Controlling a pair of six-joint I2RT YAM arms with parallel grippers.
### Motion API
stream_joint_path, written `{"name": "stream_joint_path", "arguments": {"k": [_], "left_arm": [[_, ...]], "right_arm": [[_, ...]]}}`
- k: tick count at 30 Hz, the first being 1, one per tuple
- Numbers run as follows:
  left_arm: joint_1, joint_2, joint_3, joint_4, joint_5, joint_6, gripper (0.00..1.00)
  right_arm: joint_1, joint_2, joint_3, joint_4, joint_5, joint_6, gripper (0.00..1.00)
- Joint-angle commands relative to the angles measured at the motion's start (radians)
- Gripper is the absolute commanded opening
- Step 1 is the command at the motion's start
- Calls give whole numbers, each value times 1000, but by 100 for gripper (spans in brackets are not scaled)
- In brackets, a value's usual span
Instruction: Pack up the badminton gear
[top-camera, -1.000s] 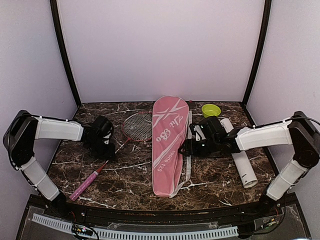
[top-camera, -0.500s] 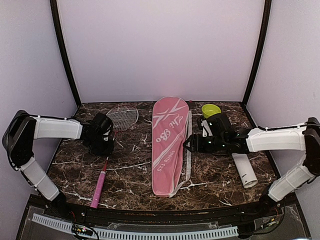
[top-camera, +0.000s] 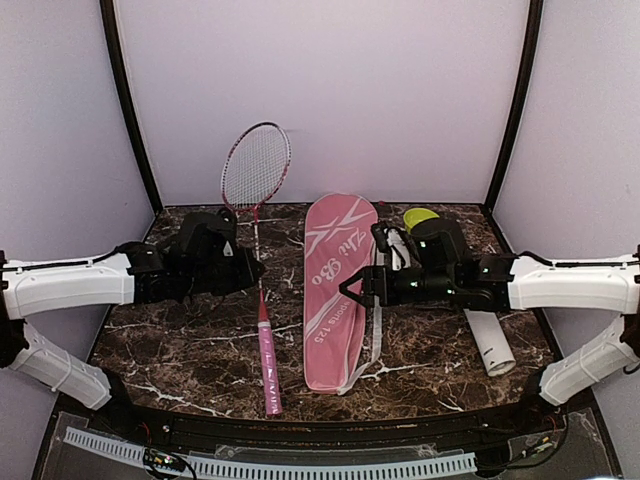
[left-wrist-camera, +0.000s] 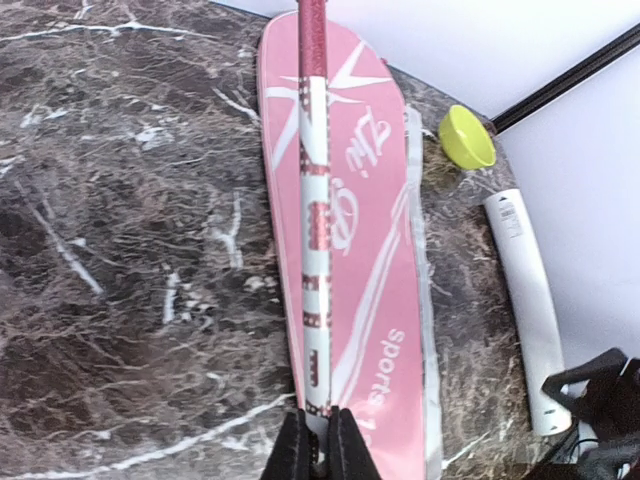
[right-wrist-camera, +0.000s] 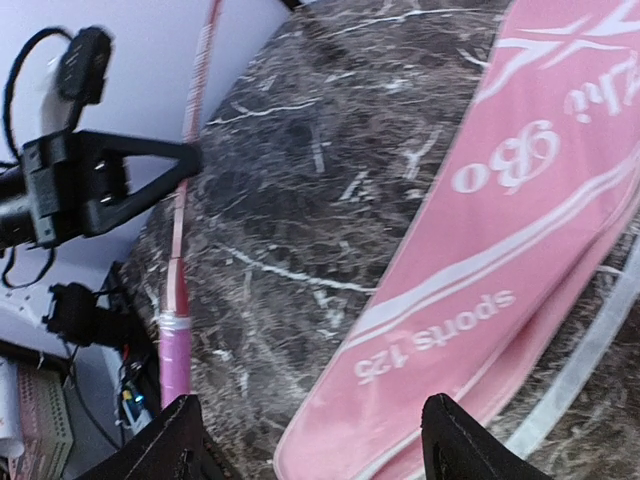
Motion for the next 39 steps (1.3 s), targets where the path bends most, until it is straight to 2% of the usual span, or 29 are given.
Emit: {"name": "stream_joint_path", "arguments": {"k": [1,6,15,21,25,26,29,33,35,37,38,39], "left_arm": [[-91,47,81,228,-120,-136,0],[-157,110,124,346,-145,-167,0],[-186,141,137,422,-163,-190,0],[-193,143,127,450,-176,-198,0],[-195,139,123,457,-183,-197,0],[-195,138,123,457,-185,-196,0],[-195,133,119,458,-191,-193,0],[-195,135,119,452,-191,-174,0],[-195,140,125,451,-178,-140,0],[-195,151,143,435,-143,-69,0],[-195,161,155,418,-125,-40,5],[-195,170,168,398,-105,-9,15]], "right_arm": [[86,-31,32,100,-76,-22,76],[110,-16,29,119,-98,-78,77],[136,64,82,50,-137,-191,76],[150,139,116,26,-123,-197,70],[162,166,129,30,-119,-186,60],[164,167,128,35,-116,-179,54],[165,165,124,42,-103,-158,27],[165,154,119,40,-79,-109,6],[165,141,118,33,-68,-81,0],[164,117,114,11,-29,-42,0],[164,99,110,-3,-4,-23,0],[160,77,101,-13,20,-4,0]]}}
